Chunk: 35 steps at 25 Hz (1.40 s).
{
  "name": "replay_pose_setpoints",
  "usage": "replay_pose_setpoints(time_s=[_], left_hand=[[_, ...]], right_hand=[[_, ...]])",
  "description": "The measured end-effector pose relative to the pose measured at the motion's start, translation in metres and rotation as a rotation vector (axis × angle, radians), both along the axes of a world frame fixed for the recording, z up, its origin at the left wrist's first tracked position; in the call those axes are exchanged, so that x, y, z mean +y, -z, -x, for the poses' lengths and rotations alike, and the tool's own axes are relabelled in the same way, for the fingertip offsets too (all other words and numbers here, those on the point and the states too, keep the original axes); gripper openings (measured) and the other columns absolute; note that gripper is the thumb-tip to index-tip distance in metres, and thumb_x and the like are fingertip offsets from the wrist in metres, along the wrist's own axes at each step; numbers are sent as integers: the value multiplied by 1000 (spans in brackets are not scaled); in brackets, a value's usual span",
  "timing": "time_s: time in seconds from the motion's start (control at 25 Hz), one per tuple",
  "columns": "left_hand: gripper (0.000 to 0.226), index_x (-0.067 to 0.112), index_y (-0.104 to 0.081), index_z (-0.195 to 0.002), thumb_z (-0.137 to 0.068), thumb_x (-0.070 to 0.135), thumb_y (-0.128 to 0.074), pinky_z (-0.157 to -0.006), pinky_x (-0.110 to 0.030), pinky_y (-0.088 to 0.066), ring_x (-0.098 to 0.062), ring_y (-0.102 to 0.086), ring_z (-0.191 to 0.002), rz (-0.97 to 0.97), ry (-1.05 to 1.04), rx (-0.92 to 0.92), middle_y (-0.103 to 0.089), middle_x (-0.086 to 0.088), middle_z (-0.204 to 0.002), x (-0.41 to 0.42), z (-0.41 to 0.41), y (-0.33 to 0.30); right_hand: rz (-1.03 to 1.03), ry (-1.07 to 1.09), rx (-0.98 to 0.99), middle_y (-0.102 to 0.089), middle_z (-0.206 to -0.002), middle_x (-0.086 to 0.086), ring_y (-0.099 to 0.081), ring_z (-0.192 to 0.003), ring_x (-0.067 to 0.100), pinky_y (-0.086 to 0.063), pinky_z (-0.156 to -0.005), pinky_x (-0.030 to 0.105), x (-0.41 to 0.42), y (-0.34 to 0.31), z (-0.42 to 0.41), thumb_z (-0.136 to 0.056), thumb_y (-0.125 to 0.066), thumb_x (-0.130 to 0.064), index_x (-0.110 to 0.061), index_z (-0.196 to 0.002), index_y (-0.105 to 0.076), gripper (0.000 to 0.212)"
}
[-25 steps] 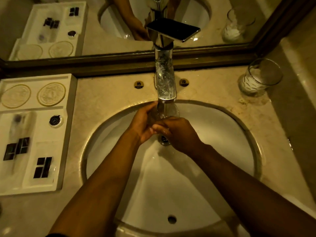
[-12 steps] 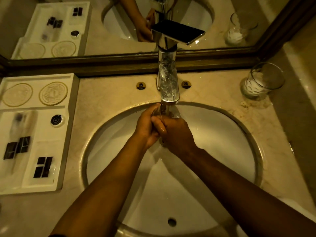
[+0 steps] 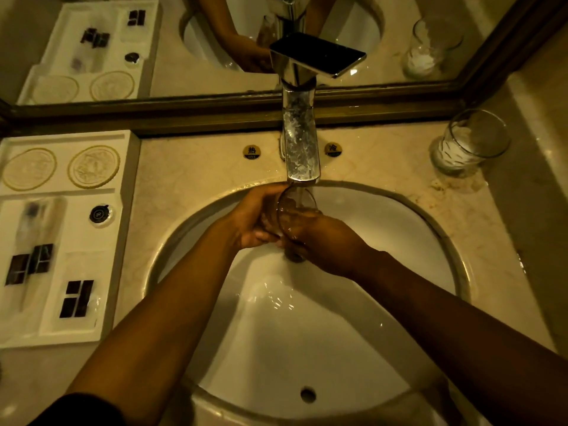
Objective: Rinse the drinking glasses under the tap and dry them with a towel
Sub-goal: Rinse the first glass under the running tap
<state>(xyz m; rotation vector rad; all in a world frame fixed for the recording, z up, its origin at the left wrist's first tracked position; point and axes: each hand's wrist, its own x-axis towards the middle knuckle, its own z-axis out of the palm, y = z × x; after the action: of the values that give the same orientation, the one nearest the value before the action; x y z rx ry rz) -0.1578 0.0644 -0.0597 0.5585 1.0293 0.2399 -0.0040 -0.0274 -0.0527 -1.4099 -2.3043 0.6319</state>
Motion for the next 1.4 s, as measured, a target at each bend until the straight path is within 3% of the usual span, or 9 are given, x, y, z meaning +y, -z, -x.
replay_pose_setpoints(time_s=[0.12, 0.24, 0.48, 0.56, 0.72, 0.84, 1.0, 1.2, 1.4], left_hand=[[27, 15, -69, -107, -96, 37, -59, -37, -16, -23, -8, -45, -41, -66, -235, -100, -70, -4, -77, -16, -14, -1], [15, 19, -65, -98, -103, 26, -53, -38, -18, -33, -7, -54, -45, -264, -371, -19, -66, 4, -62, -33, -29, 0], [18, 22, -66, -112, -106, 22, -48, -67, -29, -61, -11, -73, -84, -699, -322, 191, -72, 0, -96, -57, -31, 10], [17, 25, -67, -111, -105, 25, -51, -77, -36, -62, -19, -74, -95, -700, -330, 190, -73, 0, -104, -59, -32, 8], [30, 16, -70, -99, -99, 40, -53, -58, -29, -54, -12, -62, -50, -236, -159, 184, -66, -5, -70, -40, -26, -18], [43, 17, -68, -69, -99, 39, -46, -52, -22, -44, -10, -45, -40, 66, -45, 93, -54, 0, -51, -30, -16, -25], [37, 16, -70, -89, -104, 36, -43, -64, -36, -58, -20, -67, -60, -185, -137, 248, -71, -5, -69, -33, -17, -14], [26, 19, -66, -108, -107, 30, -42, -80, -36, -58, -22, -69, -99, -815, -85, 409, -71, -7, -108, -53, -27, 13], [24, 15, -70, -100, -102, 26, -49, -72, -40, -62, -24, -73, -84, -461, -292, 264, -74, -5, -89, -47, -31, 4]], right_hand=[[178, 361, 314, -73, -106, 0, -69, -97, 17, -54, -83, 32, -1, 1, 20, -99, -47, -43, -20, -115, -69, 36], [420, 899, 700, -70, -79, -5, -69, -73, 12, -54, -67, 27, 3, -11, 45, -100, -47, -43, -22, -94, -69, 31], [637, 1151, 1027, -72, -77, 9, -68, -59, 15, -48, -46, 21, 11, -27, 31, -97, -57, -34, -16, -75, -68, 31], [620, 1150, 1087, -70, -70, 6, -68, -55, 12, -47, -42, 18, 10, -26, 33, -98, -55, -39, -16, -77, -68, 34], [422, 1035, 879, -71, -67, 3, -72, -69, 19, -59, -66, 34, -1, -7, 41, -98, -49, -48, -22, -75, -69, 39], [322, 812, 759, -71, -73, -3, -68, -71, 5, -56, -68, 26, -13, -5, 36, -99, -52, -39, -29, -80, -67, 27], [335, 814, 657, -70, -75, -4, -66, -69, 6, -50, -62, 18, -12, -5, 30, -99, -51, -38, -17, -87, -71, 31], [830, 1096, 940, -75, -82, 4, -72, -65, 15, -57, -60, 29, 6, -16, 26, -96, -53, -49, -18, -89, -70, 36], [600, 1105, 1027, -75, -82, 8, -74, -73, 20, -57, -62, 32, 6, -10, 33, -99, -51, -43, -15, -92, -72, 35]])
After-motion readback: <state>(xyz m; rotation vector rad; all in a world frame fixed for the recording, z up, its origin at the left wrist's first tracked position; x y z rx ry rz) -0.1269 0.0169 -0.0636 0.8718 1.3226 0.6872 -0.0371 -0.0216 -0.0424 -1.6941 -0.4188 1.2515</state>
